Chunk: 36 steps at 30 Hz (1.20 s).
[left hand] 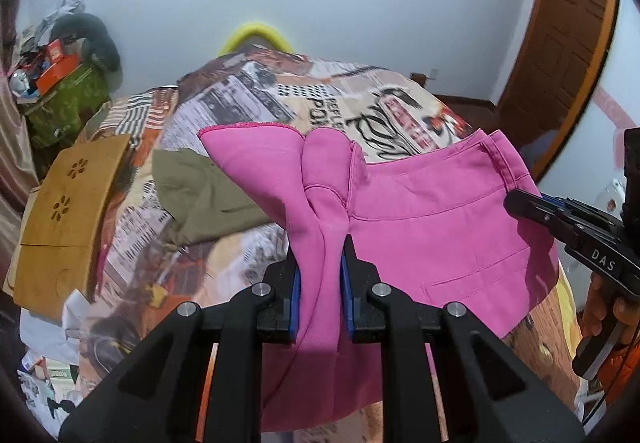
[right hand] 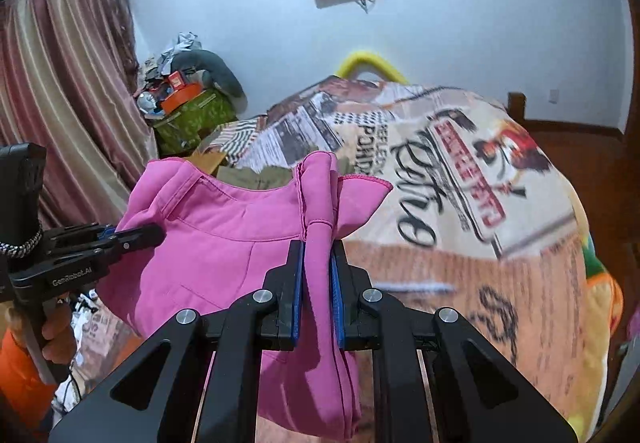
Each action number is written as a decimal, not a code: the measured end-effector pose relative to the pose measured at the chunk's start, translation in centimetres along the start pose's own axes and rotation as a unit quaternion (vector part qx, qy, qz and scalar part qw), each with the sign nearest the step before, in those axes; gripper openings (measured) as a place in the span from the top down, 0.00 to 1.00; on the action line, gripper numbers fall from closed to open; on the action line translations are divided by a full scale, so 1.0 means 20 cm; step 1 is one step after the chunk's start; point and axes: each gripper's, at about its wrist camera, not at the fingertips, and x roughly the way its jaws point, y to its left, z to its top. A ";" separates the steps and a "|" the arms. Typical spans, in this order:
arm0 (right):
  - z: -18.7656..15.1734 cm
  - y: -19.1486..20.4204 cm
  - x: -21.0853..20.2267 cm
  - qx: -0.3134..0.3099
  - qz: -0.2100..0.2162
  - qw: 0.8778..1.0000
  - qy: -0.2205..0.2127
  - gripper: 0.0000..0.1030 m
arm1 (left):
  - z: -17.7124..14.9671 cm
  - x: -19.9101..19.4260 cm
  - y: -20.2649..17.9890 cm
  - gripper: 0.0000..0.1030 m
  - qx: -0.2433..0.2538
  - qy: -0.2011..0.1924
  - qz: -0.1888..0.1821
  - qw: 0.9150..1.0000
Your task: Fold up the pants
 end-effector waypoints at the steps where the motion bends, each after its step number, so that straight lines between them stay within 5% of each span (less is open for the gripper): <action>1: 0.03 0.02 0.04 -0.005 0.002 1.000 0.000 0.89 | 0.02 0.02 0.04 0.84 -0.007 -0.001 0.001 1.000; 9: 0.18 0.06 0.30 -0.025 0.006 1.000 0.001 0.89 | 0.13 0.20 0.28 0.84 -0.042 -0.005 -0.009 0.999; 24: 0.44 0.12 0.86 -0.048 0.011 0.999 0.009 0.89 | 0.35 0.67 0.66 0.84 -0.062 -0.016 0.033 0.997; 36: 0.34 0.12 1.28 -0.083 -0.033 0.995 0.048 0.86 | 0.25 1.16 0.88 0.78 -0.095 0.068 0.039 0.992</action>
